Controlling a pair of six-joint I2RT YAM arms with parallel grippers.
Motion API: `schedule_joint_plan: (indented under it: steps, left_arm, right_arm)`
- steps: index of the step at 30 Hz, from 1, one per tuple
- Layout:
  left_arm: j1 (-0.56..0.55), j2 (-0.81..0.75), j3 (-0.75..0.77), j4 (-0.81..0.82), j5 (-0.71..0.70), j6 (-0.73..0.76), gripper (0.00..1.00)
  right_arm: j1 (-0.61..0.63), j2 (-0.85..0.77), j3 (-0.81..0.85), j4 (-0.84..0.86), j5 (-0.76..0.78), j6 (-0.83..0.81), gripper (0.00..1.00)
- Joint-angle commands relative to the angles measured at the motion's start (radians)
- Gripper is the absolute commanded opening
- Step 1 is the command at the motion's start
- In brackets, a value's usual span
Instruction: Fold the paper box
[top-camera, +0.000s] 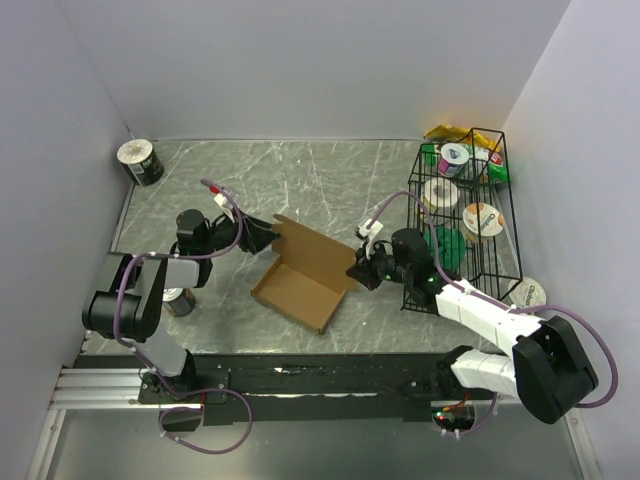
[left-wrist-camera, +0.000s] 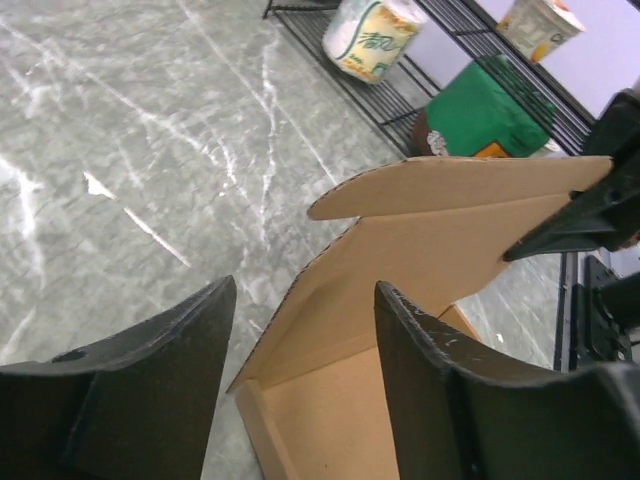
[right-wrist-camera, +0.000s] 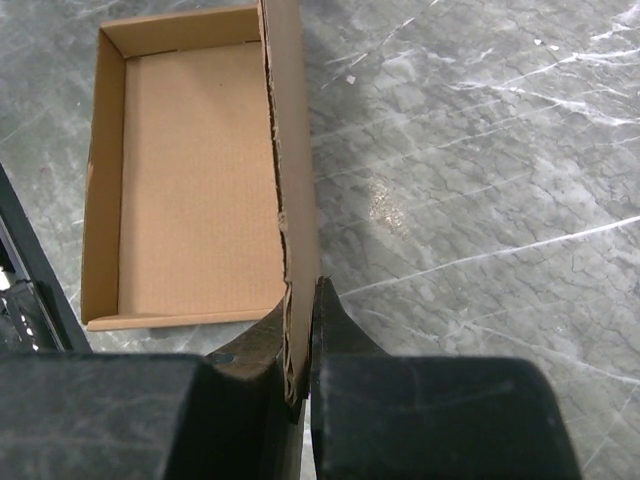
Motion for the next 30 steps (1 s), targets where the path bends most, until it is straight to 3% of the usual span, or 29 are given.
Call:
schedule_joint_plan:
  steps: [1, 10, 20, 26, 30]
  left_arm:
    - [-0.012, 0.024, 0.010, 0.108, 0.074, -0.024, 0.62]
    - [-0.047, -0.027, -0.003, -0.001, -0.021, 0.065, 0.37]
    - [-0.115, -0.074, -0.018, -0.062, -0.104, 0.107, 0.23]
    - [-0.219, -0.197, -0.059, -0.188, -0.419, 0.218, 0.03]
    - [-0.268, -0.271, -0.131, -0.159, -0.542, 0.209, 0.01]
  right_arm:
    - [-0.008, -0.014, 0.051, -0.015, -0.013, -0.017, 0.00]
    - [-0.011, -0.008, 0.048, 0.001, 0.004, -0.008, 0.00]
    - [-0.009, 0.014, 0.080, -0.012, 0.052, -0.001, 0.00]
    - [-0.011, -0.012, 0.078, -0.006, 0.131, 0.079, 0.03]
    - [-0.009, -0.055, 0.035, 0.011, 0.217, 0.157, 0.13]
